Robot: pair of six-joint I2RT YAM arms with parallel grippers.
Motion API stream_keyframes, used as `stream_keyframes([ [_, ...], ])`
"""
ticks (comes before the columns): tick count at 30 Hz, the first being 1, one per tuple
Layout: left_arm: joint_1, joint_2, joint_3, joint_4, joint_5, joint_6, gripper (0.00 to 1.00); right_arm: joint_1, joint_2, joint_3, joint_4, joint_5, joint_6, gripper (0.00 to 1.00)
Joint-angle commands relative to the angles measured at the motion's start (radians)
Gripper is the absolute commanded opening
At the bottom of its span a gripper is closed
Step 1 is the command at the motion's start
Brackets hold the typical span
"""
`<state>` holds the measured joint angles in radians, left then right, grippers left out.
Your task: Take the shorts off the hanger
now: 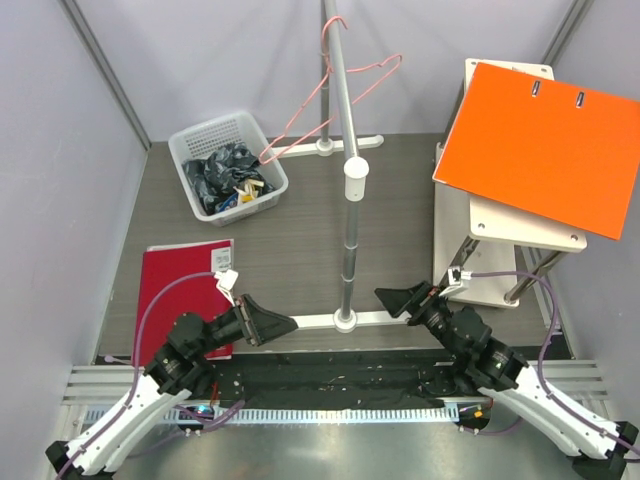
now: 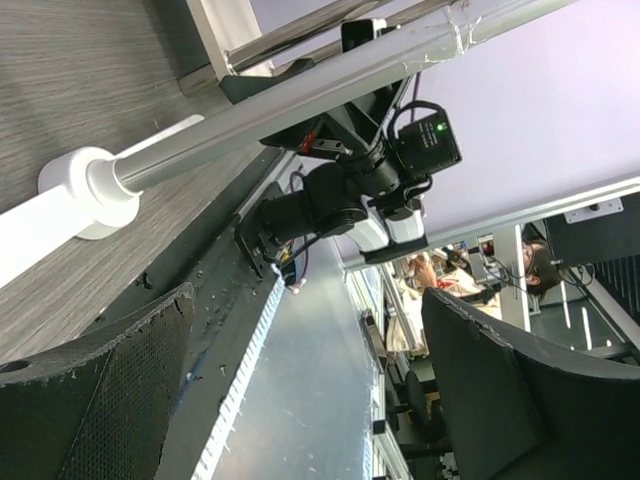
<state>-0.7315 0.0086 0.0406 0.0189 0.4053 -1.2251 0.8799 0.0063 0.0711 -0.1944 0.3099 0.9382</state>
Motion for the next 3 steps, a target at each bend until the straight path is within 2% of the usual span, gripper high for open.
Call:
stream_keyframes([
  [1,-0.003,-0.053,-0.1,0.07,0.033,-0.022,0.93,-0.001,-0.005,-0.065,0.108,0.009,0.056,1.0],
  [3,-0.003,-0.045,-0.105,0.172,0.046,-0.08,0.93,-0.001,-0.003,-0.063,0.14,-0.046,0.073,1.0],
])
